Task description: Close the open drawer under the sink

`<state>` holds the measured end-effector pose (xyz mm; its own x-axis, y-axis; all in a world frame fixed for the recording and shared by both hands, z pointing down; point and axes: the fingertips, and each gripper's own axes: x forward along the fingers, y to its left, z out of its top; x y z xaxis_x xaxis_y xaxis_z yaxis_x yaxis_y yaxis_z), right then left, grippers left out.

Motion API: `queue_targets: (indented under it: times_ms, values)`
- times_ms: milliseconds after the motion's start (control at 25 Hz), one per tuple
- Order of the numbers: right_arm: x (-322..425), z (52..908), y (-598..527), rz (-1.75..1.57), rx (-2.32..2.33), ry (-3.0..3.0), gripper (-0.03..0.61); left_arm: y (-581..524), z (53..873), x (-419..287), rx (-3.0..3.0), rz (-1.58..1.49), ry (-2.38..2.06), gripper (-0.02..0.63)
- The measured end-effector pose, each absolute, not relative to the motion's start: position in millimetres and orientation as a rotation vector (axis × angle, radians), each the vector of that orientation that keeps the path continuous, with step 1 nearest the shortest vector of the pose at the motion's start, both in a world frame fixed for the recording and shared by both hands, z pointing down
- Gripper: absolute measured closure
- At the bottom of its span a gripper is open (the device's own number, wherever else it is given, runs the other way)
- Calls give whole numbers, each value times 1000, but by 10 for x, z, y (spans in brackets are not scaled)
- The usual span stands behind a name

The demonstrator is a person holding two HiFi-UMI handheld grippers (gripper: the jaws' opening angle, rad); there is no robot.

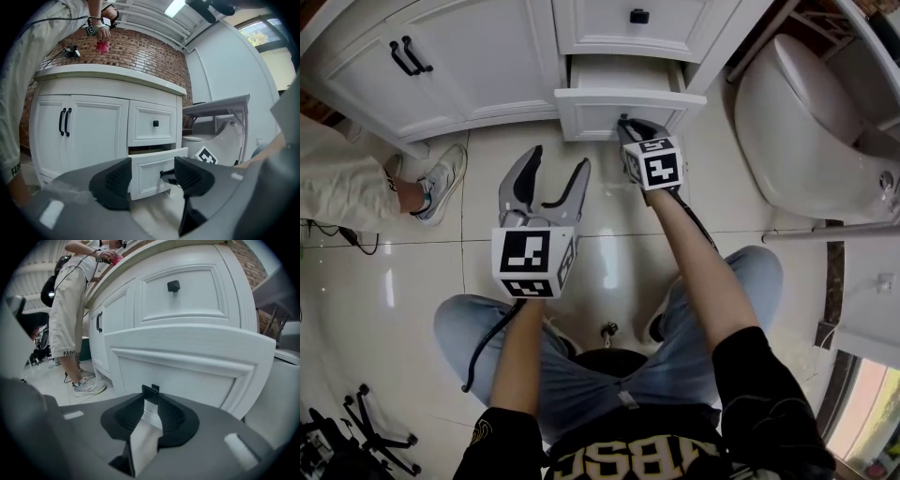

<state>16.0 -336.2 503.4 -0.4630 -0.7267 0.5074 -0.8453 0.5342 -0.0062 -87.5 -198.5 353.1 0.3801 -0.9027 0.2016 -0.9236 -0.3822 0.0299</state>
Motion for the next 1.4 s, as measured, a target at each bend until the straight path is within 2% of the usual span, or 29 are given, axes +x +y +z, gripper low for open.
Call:
queue_targets:
  times_ms: [440,600,720,880,1120,1200,1280,1400]
  values:
    - [155,5031,-4139,404,1325,-2251,491,-2060,3595,-959,2461,227,-1666,328]
    - [143,4993,-4301,331,1213,-2145,486,-2093,3596,-994,2463,218,-1668,328]
    - [-63,4969,-4214,315,1073,-2180,488,-2141,3626,-1066,2459,226,-1678,328]
    - [177,4877,-4131,311,1173,-2150,510,-2176,3609,-1078,2452,208,-1684,328]
    - [-43,4032,-3512,269,1152,-2444,512,-2142,3452,-1035,2503,184,-1684,328]
    - [-42,3685,-3235,260,1180,-2539,505,-2127,3393,-1010,2512,168,-1687,328]
    - [-30,3387,-2937,285,1199,-2645,434,-2104,3329,-987,2522,153,-1689,328]
    - [63,3098,-2545,243,1240,-2727,368,-2046,3219,-942,2546,133,-1687,328]
